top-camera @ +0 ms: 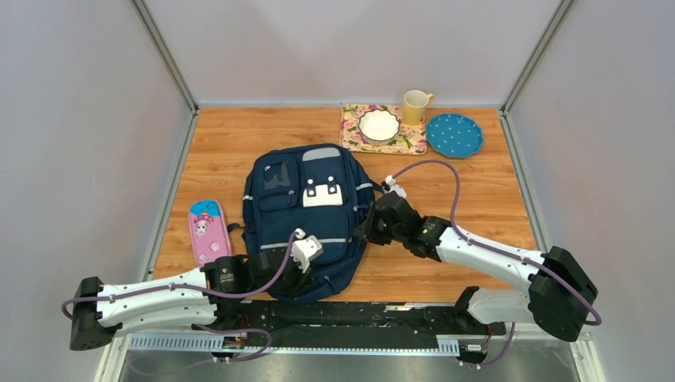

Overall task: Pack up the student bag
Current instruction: Zip the student bag at the center of the board.

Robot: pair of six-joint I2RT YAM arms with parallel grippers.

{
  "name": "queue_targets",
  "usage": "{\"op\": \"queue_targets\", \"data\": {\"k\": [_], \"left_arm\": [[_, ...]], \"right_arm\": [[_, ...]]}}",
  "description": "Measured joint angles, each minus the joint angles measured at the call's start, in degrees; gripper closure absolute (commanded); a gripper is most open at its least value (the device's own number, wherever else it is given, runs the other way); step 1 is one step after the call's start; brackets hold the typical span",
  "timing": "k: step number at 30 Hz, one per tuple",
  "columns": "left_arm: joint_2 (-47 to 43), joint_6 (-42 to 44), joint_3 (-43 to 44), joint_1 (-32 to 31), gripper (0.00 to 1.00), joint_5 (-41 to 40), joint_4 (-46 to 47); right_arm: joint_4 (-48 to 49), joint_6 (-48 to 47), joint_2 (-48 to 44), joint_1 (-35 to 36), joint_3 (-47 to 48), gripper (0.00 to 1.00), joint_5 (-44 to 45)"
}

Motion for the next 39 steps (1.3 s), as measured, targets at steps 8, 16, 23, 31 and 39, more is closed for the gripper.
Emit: {"op": "queue_targets", "data": {"k": [8, 16, 23, 31, 39], "left_arm": [[0.24, 0.20, 0.00, 0.00, 1.00, 0.24, -0.11], [2.27, 0.24, 0.00, 0.15, 0.99, 1.07, 2.49], [2.99, 0.24, -0.02, 0.15, 1.00, 2.69, 4.61], [1.05, 0.33, -0.11, 0.11, 1.00, 3.08, 4.42], [2.89, 0.72, -0.02, 0.11, 1.00, 3.56, 5.07]], "right_arm": [[-0.72, -1.75, -0.02, -0.11, 0.87, 1.00, -0.26], [-6.47, -5.95, -5.81, -0.09, 6.32, 1.00, 0.57], [-14.49, -6.97, -8.37, 0.00, 8.83, 0.62, 2.93], [-19.45, -7.74, -26.12, 0.02, 5.42, 0.57, 2.21], [-13.14, -4.68, -26.10, 9.84, -4.81, 0.56, -9.46]]}}
